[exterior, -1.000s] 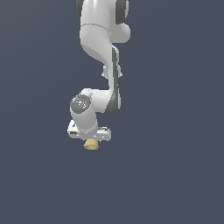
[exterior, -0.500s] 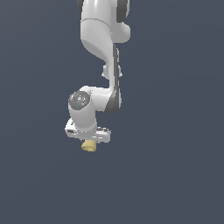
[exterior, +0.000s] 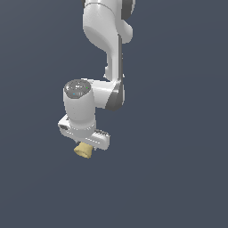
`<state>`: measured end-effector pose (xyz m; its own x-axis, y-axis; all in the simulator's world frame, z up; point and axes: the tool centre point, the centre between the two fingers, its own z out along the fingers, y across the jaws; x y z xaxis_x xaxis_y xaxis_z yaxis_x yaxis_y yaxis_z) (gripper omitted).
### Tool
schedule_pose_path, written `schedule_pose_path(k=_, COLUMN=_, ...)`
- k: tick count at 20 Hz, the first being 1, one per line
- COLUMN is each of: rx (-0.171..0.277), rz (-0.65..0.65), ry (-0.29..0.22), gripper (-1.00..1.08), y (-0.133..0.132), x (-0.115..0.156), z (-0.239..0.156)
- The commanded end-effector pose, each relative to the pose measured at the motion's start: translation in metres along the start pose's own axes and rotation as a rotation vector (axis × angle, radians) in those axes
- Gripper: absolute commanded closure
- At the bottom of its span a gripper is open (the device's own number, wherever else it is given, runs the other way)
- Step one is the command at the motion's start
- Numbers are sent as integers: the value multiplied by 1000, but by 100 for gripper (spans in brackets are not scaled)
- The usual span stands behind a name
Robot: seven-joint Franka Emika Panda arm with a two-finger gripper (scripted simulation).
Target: Pick up the object and move it to a goal position.
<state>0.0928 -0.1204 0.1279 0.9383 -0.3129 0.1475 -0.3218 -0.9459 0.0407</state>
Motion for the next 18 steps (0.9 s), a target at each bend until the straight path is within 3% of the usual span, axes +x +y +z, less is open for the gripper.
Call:
schedule_pose_path(k=1, rx=-13, rz=57, ry=33, gripper=108, y=2, x=13, z=-19)
schedule_pose_path(k=18, rx=-108, rz=429, ry=244, gripper=108, y=24, x=79, z=-153)
